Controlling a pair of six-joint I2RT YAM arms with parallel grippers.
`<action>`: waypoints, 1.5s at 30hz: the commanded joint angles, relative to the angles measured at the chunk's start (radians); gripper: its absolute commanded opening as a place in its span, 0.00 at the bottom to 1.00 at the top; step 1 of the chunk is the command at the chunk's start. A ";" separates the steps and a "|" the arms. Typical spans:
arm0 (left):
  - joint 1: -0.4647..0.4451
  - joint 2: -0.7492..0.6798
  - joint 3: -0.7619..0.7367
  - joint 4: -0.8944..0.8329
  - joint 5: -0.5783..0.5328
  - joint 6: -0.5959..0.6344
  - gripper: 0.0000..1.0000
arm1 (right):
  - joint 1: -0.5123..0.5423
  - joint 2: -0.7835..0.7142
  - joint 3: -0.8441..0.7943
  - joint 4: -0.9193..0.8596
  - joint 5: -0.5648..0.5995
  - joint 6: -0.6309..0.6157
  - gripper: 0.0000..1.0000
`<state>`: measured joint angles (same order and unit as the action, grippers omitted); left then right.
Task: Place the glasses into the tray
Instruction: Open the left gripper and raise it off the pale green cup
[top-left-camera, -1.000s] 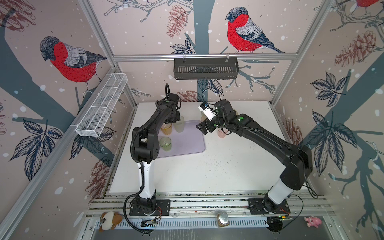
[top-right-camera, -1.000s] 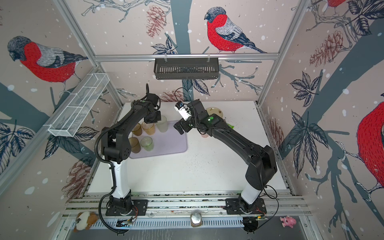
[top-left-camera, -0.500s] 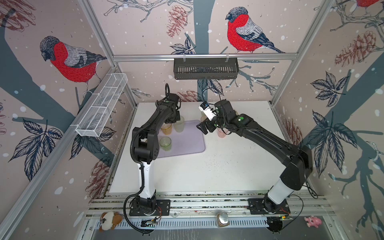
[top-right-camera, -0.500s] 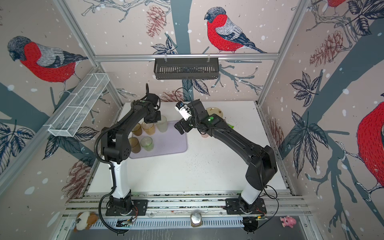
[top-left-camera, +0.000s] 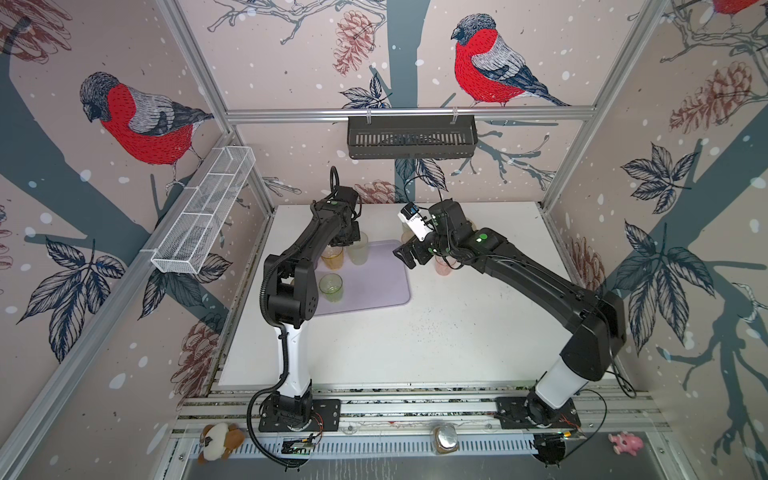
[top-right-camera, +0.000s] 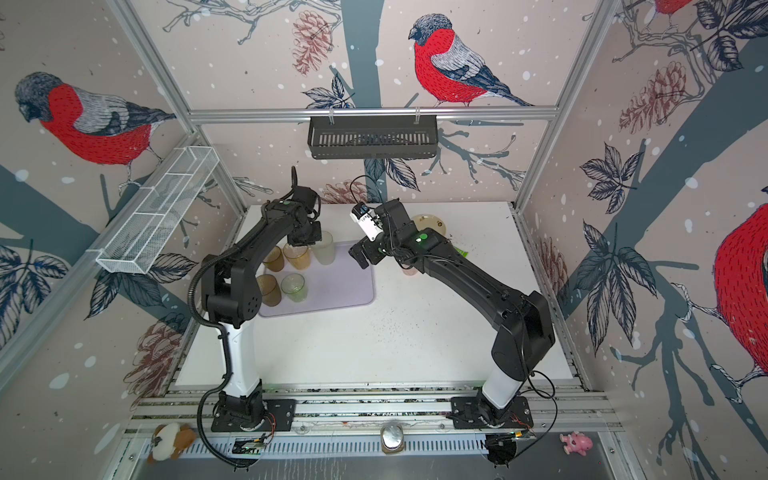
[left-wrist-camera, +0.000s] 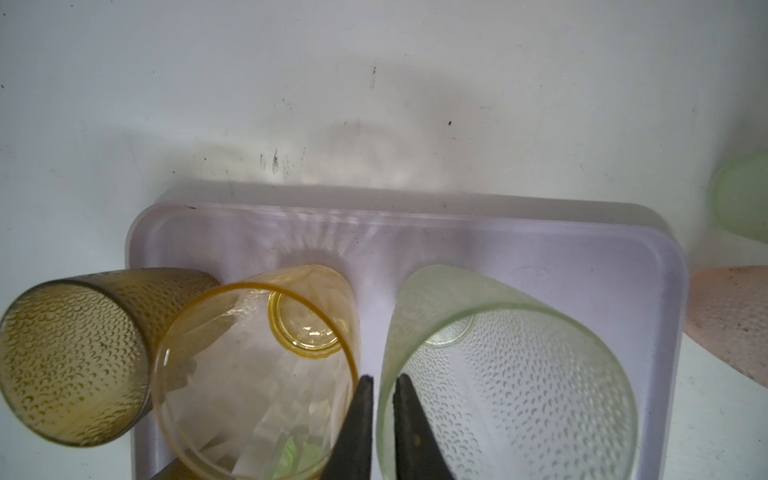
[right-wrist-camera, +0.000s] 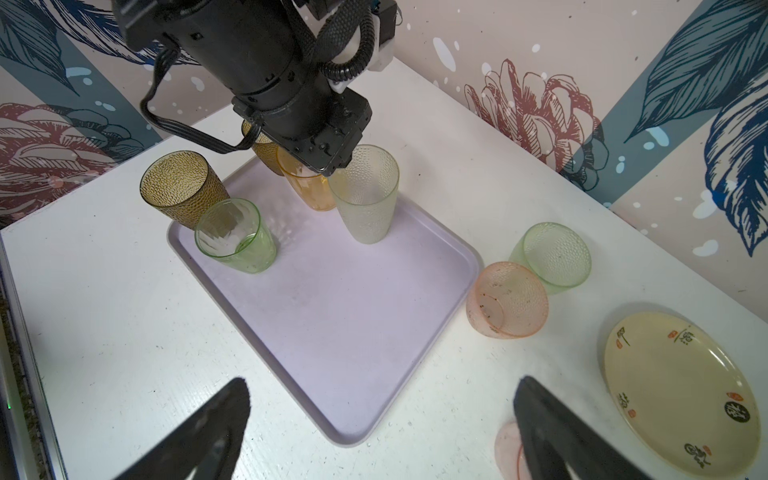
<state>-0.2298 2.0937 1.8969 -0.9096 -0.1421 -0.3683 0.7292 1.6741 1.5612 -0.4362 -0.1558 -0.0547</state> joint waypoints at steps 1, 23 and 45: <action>0.001 -0.011 0.008 -0.015 -0.022 -0.003 0.16 | 0.002 -0.007 0.003 0.026 0.004 -0.001 0.99; -0.008 -0.066 0.082 -0.073 -0.015 -0.001 0.35 | -0.012 -0.025 -0.008 0.053 0.026 0.023 1.00; -0.150 -0.066 0.245 -0.152 0.113 -0.040 0.50 | -0.222 -0.089 -0.067 0.091 0.000 0.187 1.00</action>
<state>-0.3714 2.0174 2.1242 -1.0355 -0.0593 -0.3916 0.5102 1.6032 1.5021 -0.3653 -0.1486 0.1085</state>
